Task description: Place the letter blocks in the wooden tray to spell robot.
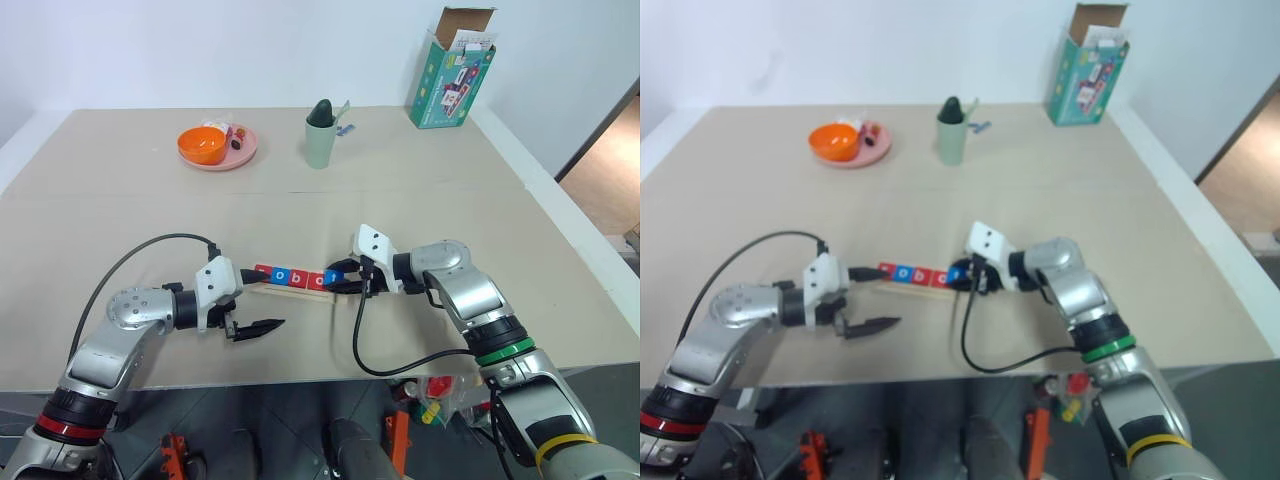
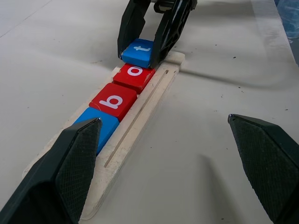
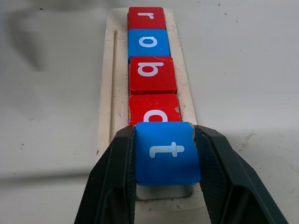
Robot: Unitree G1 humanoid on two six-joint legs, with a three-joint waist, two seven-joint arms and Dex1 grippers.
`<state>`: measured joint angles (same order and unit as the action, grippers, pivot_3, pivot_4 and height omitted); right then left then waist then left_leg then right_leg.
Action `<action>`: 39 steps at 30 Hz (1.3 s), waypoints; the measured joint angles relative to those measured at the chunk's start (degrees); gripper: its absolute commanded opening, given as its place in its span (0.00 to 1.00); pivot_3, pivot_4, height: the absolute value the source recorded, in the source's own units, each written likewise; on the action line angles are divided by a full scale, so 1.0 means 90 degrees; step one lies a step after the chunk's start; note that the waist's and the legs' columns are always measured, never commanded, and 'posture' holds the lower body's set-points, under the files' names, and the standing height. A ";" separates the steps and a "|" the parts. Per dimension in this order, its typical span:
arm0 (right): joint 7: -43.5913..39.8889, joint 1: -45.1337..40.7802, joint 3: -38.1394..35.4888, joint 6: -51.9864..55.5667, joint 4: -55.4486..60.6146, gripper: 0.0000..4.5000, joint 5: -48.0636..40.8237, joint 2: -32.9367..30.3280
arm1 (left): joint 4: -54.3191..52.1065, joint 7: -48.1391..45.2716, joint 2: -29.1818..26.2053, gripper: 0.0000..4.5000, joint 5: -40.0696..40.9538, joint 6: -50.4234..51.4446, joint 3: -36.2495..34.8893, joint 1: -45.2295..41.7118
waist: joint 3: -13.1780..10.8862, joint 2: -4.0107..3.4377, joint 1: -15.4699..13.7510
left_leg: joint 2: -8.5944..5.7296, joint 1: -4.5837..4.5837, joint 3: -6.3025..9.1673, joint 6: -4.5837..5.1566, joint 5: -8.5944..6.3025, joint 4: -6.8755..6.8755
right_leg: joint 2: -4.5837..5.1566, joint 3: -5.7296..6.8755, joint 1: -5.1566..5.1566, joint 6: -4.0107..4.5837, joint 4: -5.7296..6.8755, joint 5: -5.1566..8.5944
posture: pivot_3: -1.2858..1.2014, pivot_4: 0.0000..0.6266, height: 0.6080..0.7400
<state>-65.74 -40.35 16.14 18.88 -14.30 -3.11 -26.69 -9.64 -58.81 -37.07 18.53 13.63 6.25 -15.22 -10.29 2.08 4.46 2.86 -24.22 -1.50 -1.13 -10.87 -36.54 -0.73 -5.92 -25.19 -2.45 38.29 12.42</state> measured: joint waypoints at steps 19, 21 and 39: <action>0.0138 0.0309 -0.0036 0.0579 0.0732 0.27 -0.0156 -0.0259 | 0.0010 -0.0045 0.0008 1.00 -0.0053 -0.0011 0.0006 0.0017 | 0.0000 0.0000 0.0001 | 0.0000 -0.0001 -0.0002 0.0000 0.0000 0.0001 | 0.0000 -0.0001 -0.0001 0.0003 0.0000 0.0002 | 0.52 0.24 1.00; 0.0173 0.0310 -0.0035 0.0546 0.0706 0.27 -0.0155 -0.0244 | 0.0009 -0.0042 0.0023 1.00 -0.0056 -0.0014 0.0006 -0.0001 | 0.0000 0.0000 0.0001 | 0.0000 -0.0001 -0.0001 0.0000 0.0000 0.0001 | 0.0000 -0.0001 -0.0001 0.0001 0.0000 0.0001 | 0.52 0.24 1.00; 0.0228 0.0223 -0.0005 0.0243 0.0229 0.27 -0.0117 -0.0001 | 0.0006 -0.0021 0.0025 1.00 -0.0067 -0.0017 0.0005 0.0006 | 0.0000 0.0000 0.0002 | 0.0001 0.0000 0.0000 0.0000 0.0000 0.0001 | -0.0001 0.0000 -0.0001 0.0000 0.0000 0.0000 | 0.52 0.24 1.00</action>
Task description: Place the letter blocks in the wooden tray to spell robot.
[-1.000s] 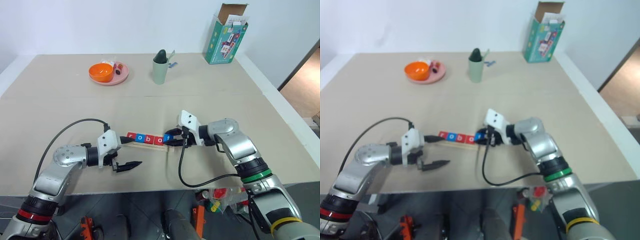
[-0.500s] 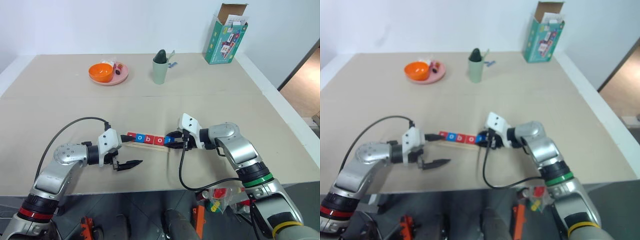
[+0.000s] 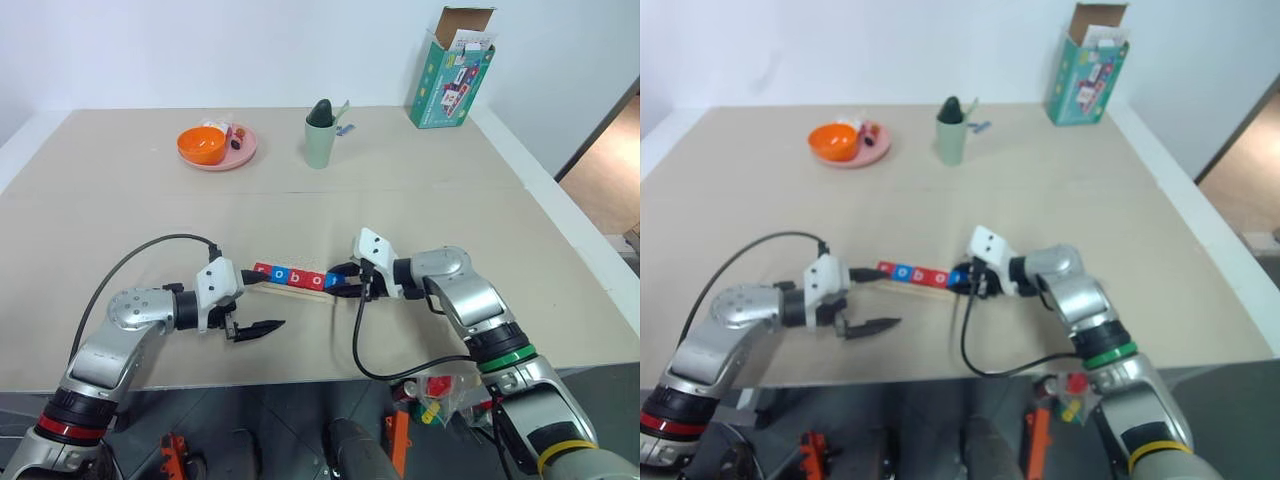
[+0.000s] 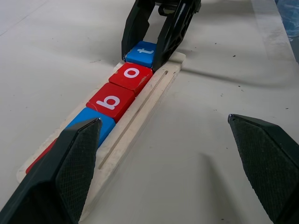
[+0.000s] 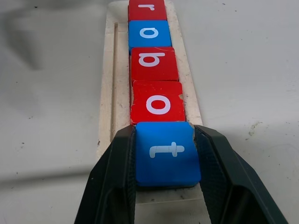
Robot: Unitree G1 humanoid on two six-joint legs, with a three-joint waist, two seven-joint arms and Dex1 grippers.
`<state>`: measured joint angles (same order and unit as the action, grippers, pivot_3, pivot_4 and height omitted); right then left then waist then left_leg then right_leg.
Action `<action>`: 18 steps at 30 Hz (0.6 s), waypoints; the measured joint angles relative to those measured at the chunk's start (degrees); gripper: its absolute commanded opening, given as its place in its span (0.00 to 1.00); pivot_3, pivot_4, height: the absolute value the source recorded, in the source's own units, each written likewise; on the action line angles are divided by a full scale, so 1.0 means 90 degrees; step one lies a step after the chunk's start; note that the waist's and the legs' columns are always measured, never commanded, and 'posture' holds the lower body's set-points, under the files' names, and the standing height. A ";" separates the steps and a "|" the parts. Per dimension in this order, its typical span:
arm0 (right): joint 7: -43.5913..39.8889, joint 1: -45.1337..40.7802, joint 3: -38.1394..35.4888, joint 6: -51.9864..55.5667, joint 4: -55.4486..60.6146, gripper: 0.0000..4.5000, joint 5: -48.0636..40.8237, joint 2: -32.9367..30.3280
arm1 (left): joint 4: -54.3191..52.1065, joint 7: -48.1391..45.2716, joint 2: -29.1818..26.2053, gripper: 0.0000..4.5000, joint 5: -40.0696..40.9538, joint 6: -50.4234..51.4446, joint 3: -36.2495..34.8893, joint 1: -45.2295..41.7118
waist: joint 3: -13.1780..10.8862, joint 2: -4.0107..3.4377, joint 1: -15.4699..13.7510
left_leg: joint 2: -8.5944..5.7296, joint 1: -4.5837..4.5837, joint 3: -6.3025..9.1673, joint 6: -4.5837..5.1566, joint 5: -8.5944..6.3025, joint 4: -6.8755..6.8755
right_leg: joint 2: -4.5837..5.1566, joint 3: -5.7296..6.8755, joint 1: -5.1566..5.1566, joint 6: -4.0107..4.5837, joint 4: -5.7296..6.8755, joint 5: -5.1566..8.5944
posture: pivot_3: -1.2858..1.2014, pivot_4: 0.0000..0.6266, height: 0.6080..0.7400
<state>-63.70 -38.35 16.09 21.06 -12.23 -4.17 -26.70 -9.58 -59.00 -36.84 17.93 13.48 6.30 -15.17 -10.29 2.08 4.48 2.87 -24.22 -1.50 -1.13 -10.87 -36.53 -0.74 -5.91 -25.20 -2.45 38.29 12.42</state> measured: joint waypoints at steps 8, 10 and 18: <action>0.0007 -0.0105 0.0017 -0.0008 -0.0128 0.27 0.0013 0.0060 | 0.0000 -0.0002 -0.0001 1.00 -0.0062 -0.0010 0.0001 0.0005 | 0.0000 0.0000 -0.0001 | 0.0000 0.0000 -0.0001 0.0000 0.0000 0.0000 | 0.0001 0.0000 0.0001 0.0000 0.0000 0.0000 | 0.52 0.24 1.00; 0.0006 -0.0132 0.0016 -0.0004 -0.0130 0.27 0.0012 0.0056 | 0.0000 -0.0003 -0.0001 1.00 -0.0065 -0.0013 0.0001 0.0005 | 0.0000 0.0000 -0.0001 | 0.0000 0.0000 0.0000 0.0000 0.0000 0.0000 | 0.0001 0.0000 0.0000 0.0000 0.0000 0.0000 | 0.52 0.24 1.00; 0.0012 -0.0111 0.0013 0.0283 0.0254 0.27 -0.0024 -0.0009 | 0.0001 -0.0014 -0.0001 1.00 -0.0087 -0.0043 0.0002 0.0005 | 0.0000 0.0000 -0.0002 | 0.0000 -0.0001 0.0001 0.0000 0.0000 0.0000 | 0.0001 0.0002 0.0000 0.0000 0.0000 0.0000 | 0.52 0.24 1.00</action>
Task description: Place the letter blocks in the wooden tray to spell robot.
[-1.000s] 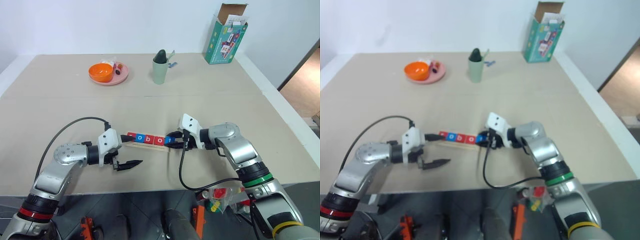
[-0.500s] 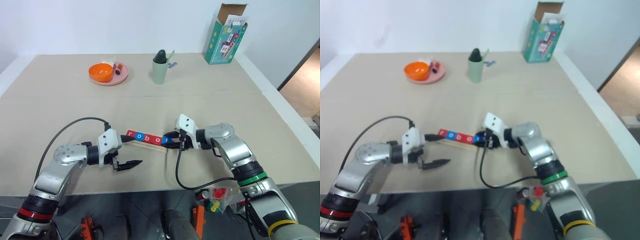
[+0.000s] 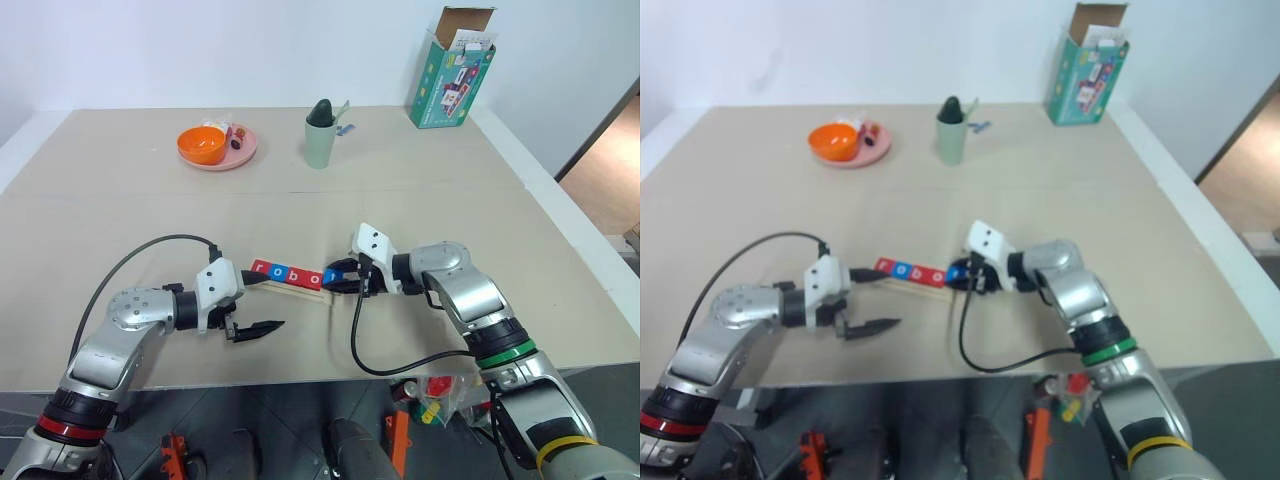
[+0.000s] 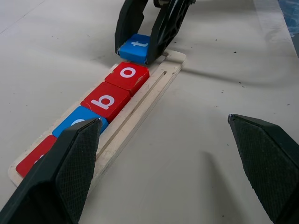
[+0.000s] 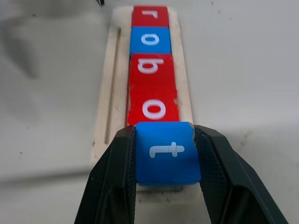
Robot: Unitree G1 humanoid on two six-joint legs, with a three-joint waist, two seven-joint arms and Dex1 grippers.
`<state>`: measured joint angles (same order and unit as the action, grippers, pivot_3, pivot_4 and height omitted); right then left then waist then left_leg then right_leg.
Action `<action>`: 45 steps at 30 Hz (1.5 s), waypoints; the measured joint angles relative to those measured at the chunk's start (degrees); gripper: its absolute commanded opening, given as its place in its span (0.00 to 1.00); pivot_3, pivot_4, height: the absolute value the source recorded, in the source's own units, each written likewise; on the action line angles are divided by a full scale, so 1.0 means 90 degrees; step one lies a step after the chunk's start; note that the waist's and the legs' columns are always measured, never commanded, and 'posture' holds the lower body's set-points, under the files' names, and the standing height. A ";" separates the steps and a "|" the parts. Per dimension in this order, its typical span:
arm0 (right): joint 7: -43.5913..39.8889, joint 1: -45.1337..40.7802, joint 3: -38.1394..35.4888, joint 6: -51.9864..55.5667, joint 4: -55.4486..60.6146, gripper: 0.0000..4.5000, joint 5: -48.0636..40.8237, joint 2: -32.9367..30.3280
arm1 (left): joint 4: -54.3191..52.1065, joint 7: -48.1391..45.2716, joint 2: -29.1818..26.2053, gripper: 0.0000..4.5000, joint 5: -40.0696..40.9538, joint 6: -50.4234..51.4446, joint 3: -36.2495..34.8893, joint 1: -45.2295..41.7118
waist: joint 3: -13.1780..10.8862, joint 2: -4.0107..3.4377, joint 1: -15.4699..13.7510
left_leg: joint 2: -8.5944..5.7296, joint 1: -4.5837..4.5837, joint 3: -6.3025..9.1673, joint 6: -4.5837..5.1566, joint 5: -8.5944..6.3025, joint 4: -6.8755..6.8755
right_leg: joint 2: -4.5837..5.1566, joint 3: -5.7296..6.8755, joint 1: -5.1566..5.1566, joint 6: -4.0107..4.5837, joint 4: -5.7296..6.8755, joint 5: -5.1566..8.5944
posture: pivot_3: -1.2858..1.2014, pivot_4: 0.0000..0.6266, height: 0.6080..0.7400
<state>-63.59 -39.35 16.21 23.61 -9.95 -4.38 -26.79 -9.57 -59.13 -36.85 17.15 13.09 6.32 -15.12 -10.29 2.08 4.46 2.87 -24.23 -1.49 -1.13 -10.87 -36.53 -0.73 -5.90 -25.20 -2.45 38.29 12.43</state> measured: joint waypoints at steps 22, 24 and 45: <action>0.0141 0.0177 0.0000 0.0141 0.0223 0.27 -0.0034 0.0001 | 0.0019 -0.0022 0.0000 1.00 -0.0045 -0.0062 0.0006 -0.0007 | 0.0000 0.0000 0.0000 | 0.0000 0.0000 -0.0002 0.0000 0.0000 0.0000 | 0.0000 -0.0002 0.0000 0.0001 0.0000 0.0001 | 0.52 0.24 1.00; 0.0141 0.0177 0.0001 0.0141 0.0223 0.27 -0.0035 0.0001 | 0.0019 -0.0022 0.0000 1.00 -0.0045 -0.0062 0.0006 -0.0006 | 0.0000 0.0000 0.0000 | 0.0000 0.0000 -0.0001 0.0000 0.0000 0.0000 | 0.0000 -0.0001 0.0000 0.0001 0.0000 0.0001 | 0.52 0.24 1.00; 0.0314 0.0290 0.0000 0.0151 0.0189 0.27 -0.0035 0.0079 | 0.0019 -0.0020 0.0000 1.00 -0.0045 -0.0067 0.0009 -0.0017 | 0.0000 0.0000 0.0000 | 0.0000 0.0000 -0.0001 0.0000 0.0000 0.0000 | 0.0000 -0.0001 0.0000 0.0000 0.0000 0.0000 | 0.52 0.24 1.00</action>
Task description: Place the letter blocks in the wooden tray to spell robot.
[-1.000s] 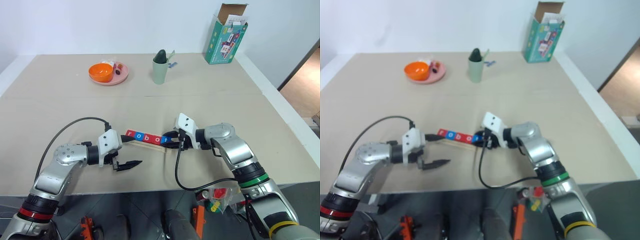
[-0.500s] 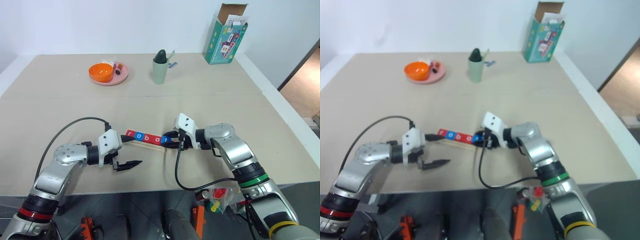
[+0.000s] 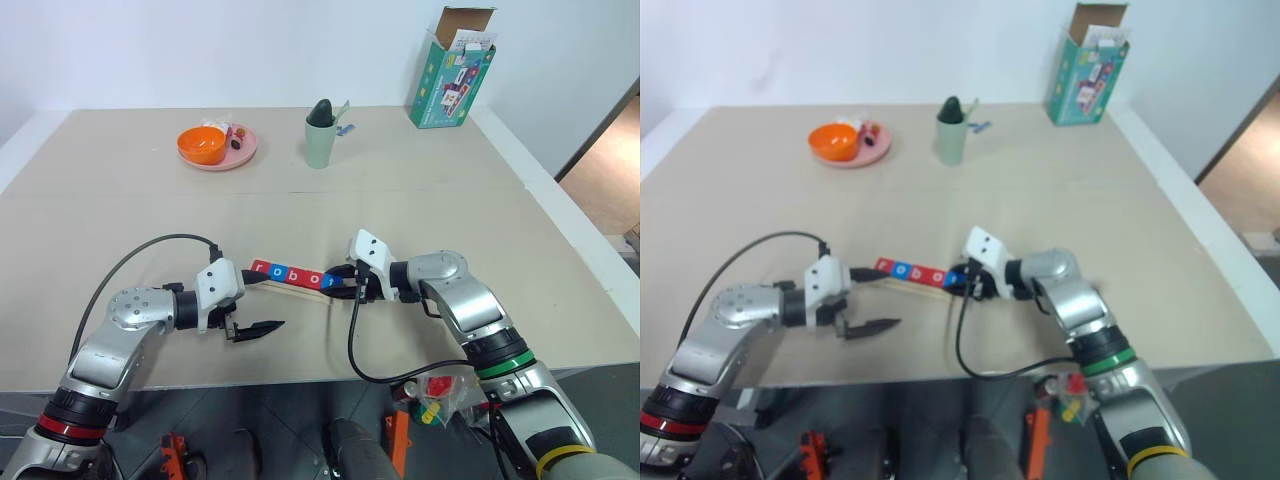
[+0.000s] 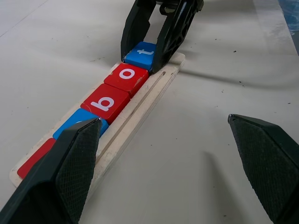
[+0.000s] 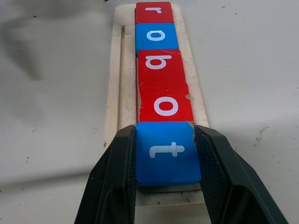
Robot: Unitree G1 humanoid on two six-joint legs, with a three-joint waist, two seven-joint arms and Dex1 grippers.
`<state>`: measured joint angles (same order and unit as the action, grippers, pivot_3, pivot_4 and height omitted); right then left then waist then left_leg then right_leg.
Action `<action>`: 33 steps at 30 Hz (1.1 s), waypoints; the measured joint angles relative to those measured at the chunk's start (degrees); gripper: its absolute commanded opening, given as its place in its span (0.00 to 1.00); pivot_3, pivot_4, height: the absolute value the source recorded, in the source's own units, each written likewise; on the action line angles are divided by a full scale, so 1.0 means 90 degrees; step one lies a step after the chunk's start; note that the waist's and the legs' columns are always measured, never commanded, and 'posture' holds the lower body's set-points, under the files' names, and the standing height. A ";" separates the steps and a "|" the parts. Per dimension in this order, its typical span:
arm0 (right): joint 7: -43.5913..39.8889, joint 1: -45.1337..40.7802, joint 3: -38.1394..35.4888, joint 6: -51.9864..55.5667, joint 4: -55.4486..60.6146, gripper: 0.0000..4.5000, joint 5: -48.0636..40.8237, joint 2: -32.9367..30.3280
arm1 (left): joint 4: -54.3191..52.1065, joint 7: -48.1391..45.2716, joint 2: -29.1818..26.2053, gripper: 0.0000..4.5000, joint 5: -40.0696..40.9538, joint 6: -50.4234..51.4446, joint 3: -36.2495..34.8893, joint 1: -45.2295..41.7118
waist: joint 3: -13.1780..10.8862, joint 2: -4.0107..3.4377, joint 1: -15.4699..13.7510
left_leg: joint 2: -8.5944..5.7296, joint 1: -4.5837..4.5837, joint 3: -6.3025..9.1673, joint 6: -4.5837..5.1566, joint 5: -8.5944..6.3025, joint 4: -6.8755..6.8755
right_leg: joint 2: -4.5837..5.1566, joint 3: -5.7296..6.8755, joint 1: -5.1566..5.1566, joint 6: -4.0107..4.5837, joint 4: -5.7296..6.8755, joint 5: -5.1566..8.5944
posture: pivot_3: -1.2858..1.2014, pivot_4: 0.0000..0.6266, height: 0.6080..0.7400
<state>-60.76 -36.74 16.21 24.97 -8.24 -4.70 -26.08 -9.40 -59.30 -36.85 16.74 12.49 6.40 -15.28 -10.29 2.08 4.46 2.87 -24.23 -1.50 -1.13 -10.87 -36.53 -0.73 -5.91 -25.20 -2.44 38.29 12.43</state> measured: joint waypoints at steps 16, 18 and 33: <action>0.0031 -0.0062 -0.0032 -0.0039 -0.0220 0.93 -0.0081 0.0091 | 0.0003 0.0013 0.0000 1.00 -0.0005 -0.0001 0.0002 -0.0001 | 0.0000 0.0000 0.0000 | 0.0000 0.0000 0.0000 0.0000 0.0000 -0.0001 | 0.0000 0.0000 0.0001 0.0001 0.0000 0.0000 | 0.52 0.24 1.00; 0.0070 -0.0090 -0.0041 -0.0039 -0.0252 1.00 -0.0081 0.0089 | 0.0003 0.0014 0.0001 1.00 -0.0005 -0.0001 0.0001 -0.0003 | 0.0000 0.0001 0.0000 | 0.0000 0.0000 0.0000 0.0000 0.0000 -0.0001 | 0.0000 0.0000 0.0001 0.0001 0.0000 0.0000 | 0.52 0.24 1.00; 0.0419 0.0480 -0.1123 0.0905 0.1123 1.00 -0.0921 -0.0449 | -0.0154 0.0562 0.0295 1.00 0.0670 0.0481 -0.0620 0.0099 | 0.0001 0.0002 -0.0008 | 0.0001 -0.0003 0.0008 0.0000 0.0000 0.0005 | 0.0000 0.0007 0.0000 -0.0004 -0.0002 0.0001 | 0.52 0.24 1.00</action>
<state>-57.00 -32.42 6.11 33.12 1.86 -12.99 -30.12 -10.79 -54.25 -34.20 22.77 16.81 0.83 -14.39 -10.28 2.09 4.39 2.88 -24.26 -1.43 -1.13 -10.87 -36.48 -0.73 -5.85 -25.20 -2.48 38.27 12.44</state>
